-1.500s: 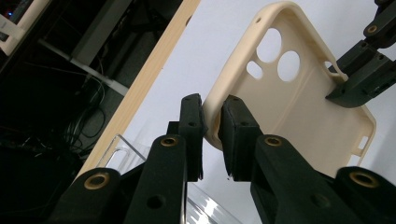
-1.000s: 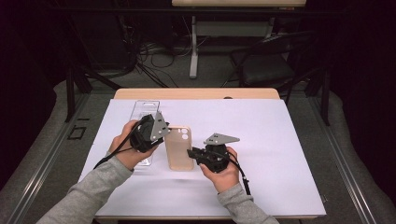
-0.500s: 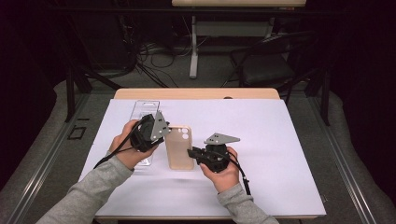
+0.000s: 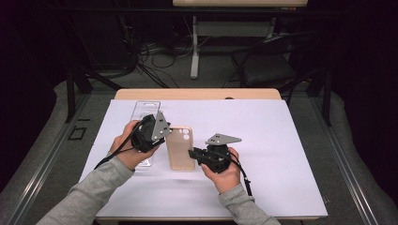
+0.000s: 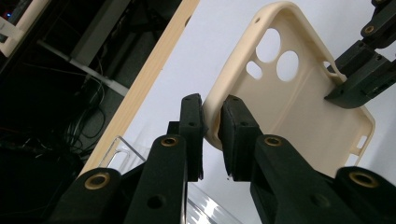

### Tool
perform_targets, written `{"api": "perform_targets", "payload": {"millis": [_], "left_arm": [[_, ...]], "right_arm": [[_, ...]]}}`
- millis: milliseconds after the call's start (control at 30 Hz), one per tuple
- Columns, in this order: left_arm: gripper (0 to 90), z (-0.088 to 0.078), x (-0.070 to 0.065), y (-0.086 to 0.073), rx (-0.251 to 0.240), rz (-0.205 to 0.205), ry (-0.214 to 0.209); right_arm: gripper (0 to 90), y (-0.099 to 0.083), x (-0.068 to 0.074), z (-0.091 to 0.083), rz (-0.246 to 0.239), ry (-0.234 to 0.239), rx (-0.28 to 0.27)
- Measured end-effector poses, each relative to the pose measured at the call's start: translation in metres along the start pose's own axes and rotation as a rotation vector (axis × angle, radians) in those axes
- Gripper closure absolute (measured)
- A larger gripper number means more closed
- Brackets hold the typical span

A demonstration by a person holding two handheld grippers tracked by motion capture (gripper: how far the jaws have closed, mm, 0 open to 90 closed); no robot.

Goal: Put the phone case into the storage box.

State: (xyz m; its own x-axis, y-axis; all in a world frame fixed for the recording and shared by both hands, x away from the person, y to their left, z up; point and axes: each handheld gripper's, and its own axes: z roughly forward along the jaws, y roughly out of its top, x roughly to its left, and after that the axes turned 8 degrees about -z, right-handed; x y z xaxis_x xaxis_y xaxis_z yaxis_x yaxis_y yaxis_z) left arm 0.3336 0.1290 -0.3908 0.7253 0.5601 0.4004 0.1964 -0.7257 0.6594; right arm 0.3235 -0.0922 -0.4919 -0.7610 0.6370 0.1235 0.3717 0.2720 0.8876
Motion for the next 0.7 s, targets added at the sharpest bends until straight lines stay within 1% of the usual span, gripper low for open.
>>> {"api": "perform_targets", "payload": {"millis": [533,700], "left_arm": [[80.1,-0.0001,-0.0002,0.0002,0.001,-0.002,0.0],[80.1,0.0003,0.0005,0.0001,0.001,0.003,0.001]], "right_arm": [[79.6,0.0,-0.0006,-0.0003,0.008,-0.004,-0.007],[77.4,0.0001,-0.0011,-0.0001,0.011,-0.005,-0.012]]}}
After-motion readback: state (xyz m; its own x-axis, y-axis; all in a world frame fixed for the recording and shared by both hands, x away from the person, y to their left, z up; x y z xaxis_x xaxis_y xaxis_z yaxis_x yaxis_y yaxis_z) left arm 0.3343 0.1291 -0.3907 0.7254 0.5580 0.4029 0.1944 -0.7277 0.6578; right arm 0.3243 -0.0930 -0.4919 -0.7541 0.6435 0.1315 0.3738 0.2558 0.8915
